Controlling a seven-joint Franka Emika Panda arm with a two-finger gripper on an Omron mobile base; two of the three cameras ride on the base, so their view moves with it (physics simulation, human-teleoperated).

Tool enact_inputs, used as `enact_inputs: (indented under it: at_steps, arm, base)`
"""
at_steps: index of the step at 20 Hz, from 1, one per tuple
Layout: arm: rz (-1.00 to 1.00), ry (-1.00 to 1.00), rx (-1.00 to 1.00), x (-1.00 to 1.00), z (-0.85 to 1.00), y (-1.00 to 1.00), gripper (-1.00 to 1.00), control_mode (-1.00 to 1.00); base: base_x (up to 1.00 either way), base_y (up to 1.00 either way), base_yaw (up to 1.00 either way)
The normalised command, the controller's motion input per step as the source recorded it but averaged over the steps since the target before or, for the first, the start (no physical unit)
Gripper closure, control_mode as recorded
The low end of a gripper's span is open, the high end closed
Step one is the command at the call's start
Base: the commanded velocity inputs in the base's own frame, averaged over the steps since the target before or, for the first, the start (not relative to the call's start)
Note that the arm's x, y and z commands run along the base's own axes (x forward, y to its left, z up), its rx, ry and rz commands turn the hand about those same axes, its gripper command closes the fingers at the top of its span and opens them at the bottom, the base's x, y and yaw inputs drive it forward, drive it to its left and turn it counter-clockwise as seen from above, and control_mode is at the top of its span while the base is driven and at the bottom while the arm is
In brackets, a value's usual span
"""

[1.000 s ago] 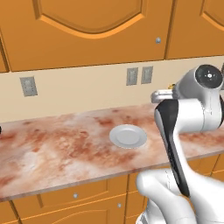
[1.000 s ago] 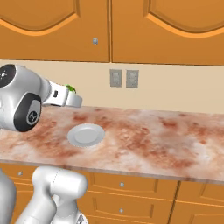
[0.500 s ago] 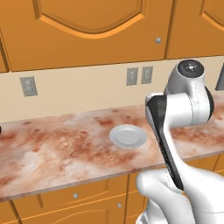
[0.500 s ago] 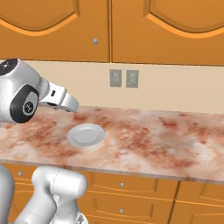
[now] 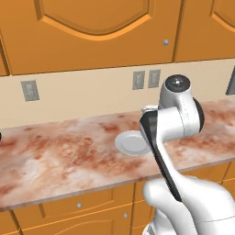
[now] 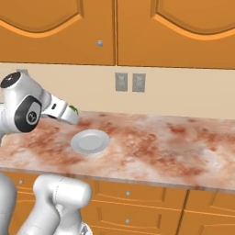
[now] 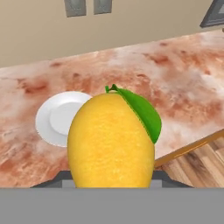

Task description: Pick lemon from the fridge and place it on the plate on the counter.

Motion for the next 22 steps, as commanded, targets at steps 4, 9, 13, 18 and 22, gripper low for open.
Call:
enact_inputs:
  at_steps: [4,9,13,18,22]
  arm:
    - [-0.08,0.04,0.09,0.38,-0.4,0.0,1.0,-1.0]
    - [-0.08,0.07,0.08,0.37,-0.4,0.0,1.0,-1.0]
    - [-0.09,0.05,0.03,0.26,-0.44,0.01,1.0,-1.0]
    - [-0.07,0.05,0.02,0.19,-0.5,0.0,1.0,-1.0]
    - [-0.05,0.01,0.01,0.19,-0.46,0.02,1.0,-1.0]
  base:
    - [0.0,0.0,0.0]
    - [0.0,0.0,0.0]
    - [0.0,0.0,0.0]
    - [0.0,0.0,0.0]
    - [0.0,0.0,0.0]
